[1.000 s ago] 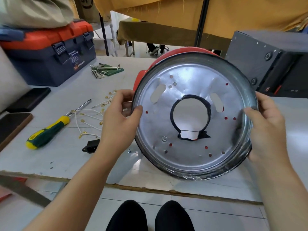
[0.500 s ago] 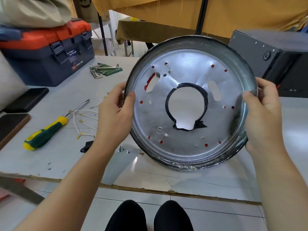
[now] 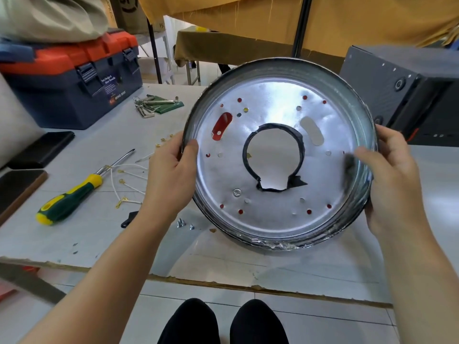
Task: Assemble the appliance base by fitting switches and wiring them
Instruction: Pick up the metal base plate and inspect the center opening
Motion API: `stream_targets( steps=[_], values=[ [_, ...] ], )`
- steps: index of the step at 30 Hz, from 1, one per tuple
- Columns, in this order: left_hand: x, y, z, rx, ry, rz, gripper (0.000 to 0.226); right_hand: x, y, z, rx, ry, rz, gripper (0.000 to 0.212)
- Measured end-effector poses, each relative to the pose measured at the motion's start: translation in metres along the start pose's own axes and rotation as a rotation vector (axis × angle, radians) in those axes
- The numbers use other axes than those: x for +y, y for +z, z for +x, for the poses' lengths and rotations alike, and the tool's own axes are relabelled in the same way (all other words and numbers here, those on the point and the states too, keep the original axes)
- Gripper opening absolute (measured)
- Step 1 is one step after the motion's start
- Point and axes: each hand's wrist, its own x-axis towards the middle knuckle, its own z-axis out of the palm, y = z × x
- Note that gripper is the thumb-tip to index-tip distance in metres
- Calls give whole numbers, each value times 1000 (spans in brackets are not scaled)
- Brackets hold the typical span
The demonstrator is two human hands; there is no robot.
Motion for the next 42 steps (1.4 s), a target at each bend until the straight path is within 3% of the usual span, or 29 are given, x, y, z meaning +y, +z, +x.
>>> stream_targets(
  steps=[20, 32, 42],
  values=[
    [9, -3, 1, -38, -45, 26, 20, 2, 4, 1, 41, -77, -77, 34],
    [9, -4, 6, -86, -111, 47, 20, -4, 2, 1, 28, -6, -91, 35],
    [6, -2, 19, -273, -324, 169, 14, 0, -19, 13, -184, 192, -403, 48]
  ],
)
